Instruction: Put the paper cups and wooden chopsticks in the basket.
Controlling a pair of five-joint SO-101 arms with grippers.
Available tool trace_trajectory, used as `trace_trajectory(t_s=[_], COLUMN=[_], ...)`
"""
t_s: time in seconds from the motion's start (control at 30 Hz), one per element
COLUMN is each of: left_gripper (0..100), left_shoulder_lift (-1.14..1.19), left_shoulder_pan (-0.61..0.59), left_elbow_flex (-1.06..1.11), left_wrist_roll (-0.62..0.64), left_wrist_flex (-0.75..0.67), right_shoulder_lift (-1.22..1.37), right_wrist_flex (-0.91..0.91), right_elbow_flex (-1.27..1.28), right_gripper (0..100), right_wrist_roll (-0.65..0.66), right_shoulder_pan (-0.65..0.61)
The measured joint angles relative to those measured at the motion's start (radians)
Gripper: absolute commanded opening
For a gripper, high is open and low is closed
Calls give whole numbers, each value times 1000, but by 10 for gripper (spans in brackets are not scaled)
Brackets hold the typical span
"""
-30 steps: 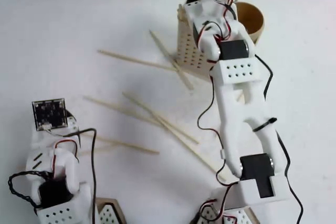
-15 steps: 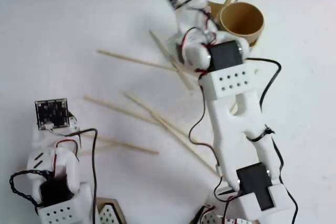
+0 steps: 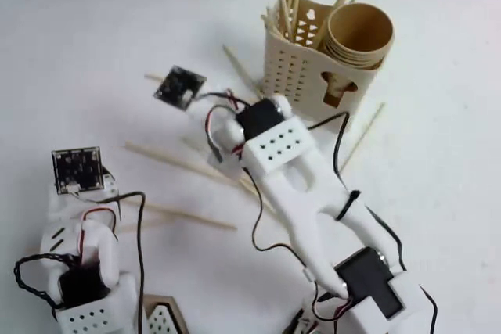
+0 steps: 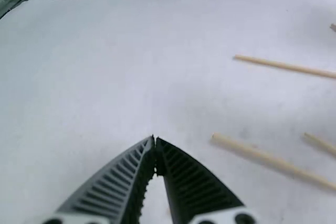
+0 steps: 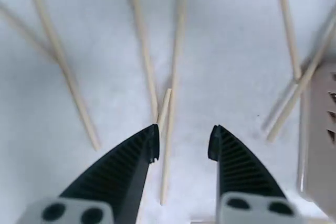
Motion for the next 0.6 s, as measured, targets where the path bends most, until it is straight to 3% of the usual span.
trace_trajectory(t_s=[0.23,0.6], left_gripper=[27,27], left_shoulder_lift=[0,0], left_shoulder_pan=[0,0], left_elbow_flex=[0,0], left_wrist_roll=[0,-3], left_wrist_flex=[0,0], right_shoulder_lift=[6,296], right_wrist_flex=[-121,-192], right_elbow_flex=[187,143], right_gripper=[237,237], right_wrist_roll=[0,8], right_shoulder_pan=[-34,-34])
